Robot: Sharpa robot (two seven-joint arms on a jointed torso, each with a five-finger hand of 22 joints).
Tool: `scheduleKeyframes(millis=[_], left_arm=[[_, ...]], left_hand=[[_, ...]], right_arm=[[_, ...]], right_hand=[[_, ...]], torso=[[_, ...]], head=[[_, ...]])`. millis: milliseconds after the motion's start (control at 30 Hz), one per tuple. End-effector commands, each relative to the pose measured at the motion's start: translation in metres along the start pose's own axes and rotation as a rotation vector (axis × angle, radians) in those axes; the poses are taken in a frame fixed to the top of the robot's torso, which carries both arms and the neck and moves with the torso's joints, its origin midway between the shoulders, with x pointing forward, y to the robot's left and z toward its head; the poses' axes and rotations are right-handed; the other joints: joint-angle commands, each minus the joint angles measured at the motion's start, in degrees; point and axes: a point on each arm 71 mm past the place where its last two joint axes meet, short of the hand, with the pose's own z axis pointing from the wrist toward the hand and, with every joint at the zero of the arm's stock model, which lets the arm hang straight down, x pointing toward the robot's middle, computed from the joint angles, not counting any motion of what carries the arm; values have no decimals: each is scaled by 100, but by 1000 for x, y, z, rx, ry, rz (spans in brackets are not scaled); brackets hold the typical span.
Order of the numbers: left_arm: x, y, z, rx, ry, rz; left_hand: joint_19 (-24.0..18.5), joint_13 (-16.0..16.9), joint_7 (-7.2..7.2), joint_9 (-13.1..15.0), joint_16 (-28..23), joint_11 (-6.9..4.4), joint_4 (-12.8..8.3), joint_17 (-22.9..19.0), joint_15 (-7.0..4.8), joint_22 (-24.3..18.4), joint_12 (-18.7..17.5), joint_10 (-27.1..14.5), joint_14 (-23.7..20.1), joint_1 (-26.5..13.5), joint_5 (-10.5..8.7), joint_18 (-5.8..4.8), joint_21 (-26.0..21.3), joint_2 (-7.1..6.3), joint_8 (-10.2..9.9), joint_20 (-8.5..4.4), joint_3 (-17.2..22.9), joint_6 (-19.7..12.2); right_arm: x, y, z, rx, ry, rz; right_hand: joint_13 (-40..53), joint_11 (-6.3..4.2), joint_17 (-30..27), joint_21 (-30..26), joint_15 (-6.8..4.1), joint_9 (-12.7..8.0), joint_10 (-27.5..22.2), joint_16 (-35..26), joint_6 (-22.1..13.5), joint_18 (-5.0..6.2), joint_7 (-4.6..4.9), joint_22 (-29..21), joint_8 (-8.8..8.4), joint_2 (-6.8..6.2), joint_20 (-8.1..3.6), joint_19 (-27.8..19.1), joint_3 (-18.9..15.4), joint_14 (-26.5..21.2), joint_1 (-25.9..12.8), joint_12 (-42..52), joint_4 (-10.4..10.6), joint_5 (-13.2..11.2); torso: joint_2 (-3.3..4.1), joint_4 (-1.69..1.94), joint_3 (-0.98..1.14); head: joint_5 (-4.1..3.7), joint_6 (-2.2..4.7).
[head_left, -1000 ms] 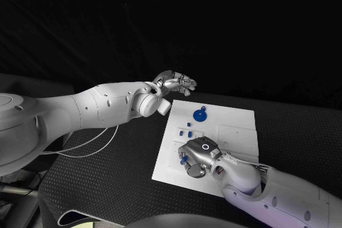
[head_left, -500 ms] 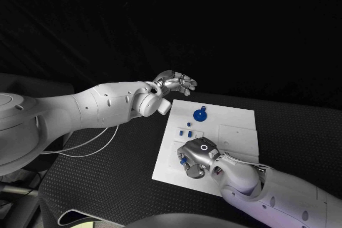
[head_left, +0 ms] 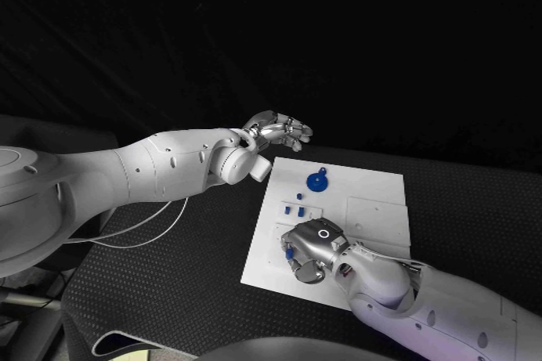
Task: Assemble the parts on the task board
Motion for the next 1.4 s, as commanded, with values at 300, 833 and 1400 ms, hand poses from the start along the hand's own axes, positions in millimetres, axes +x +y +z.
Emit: scheduleKeyframes(millis=[300,833,1400], left_arm=[[2,-1,0,3,12,-9],[1,-1,0,-1,14,-9],[1,-1,0,-4,17,-10]], left_hand=[[7,-11,12,-12,-29,-6,29,15,25,40,4,-57,19,-53,-21,3,-28,-13,-14,39,0,-52],[8,-12,16,-14,-36,-3,35,21,26,45,2,-65,18,-55,-24,3,-34,-16,-17,40,0,-62],[8,-13,18,-15,-43,-1,39,26,28,49,1,-70,16,-57,-25,3,-40,-18,-19,41,0,-68]], right_arm=[[2,3,-1,-22,4,43],[-2,-1,-4,0,-57,56],[-4,3,-4,-39,-68,103]], right_hand=[[-27,54,34,0,63,-51,-124,-49,-109,123,49,-2,-68,-62,21,-90,-378,9,-144,-79,-103,43],[-48,79,49,-15,83,-84,-202,-83,-180,123,77,-23,-113,-77,29,-124,-426,-11,-123,-123,-141,23],[-194,231,96,-87,224,-81,-720,-158,-171,114,7,-49,-84,-80,99,-307,-702,-175,-319,-142,-315,-27]], torso=[[1,0,3],[2,1,2],[0,2,0]], head=[[0,-2],[-12,-1],[-15,2]])
